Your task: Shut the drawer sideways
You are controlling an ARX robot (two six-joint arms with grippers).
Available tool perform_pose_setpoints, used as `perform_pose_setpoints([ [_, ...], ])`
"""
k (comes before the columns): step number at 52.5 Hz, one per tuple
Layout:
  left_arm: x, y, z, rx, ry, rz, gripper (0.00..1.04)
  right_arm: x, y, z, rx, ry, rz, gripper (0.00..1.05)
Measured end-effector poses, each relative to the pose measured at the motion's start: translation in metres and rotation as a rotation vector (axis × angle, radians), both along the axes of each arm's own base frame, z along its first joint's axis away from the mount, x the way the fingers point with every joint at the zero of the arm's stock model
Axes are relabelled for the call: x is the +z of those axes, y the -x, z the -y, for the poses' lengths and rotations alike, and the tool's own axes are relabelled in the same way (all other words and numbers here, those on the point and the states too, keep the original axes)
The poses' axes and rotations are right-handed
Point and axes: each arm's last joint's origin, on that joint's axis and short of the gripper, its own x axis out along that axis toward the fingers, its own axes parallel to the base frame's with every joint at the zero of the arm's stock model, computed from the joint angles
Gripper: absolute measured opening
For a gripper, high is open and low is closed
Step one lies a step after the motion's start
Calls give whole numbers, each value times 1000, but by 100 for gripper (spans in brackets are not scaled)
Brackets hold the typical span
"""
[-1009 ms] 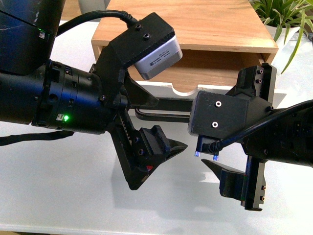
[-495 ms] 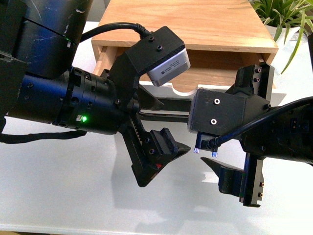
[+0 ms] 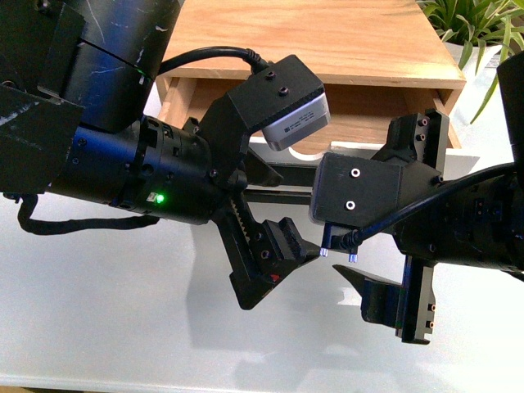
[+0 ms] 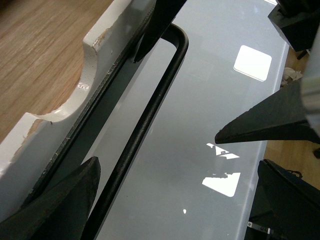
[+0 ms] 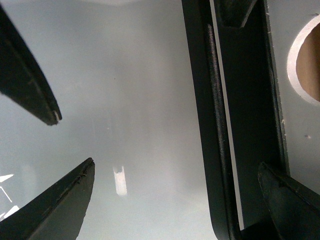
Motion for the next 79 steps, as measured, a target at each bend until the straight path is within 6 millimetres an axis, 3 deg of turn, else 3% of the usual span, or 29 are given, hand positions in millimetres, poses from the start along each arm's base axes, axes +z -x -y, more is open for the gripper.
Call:
perform_pose_setpoints([
  [47,-7,-14,11,-12,-12,2,96,-10,-12,1,-4,17,-14,96],
  [79,-7,-31,20,6,-7,53,96,-11,-37,9,-88,26,52,96],
])
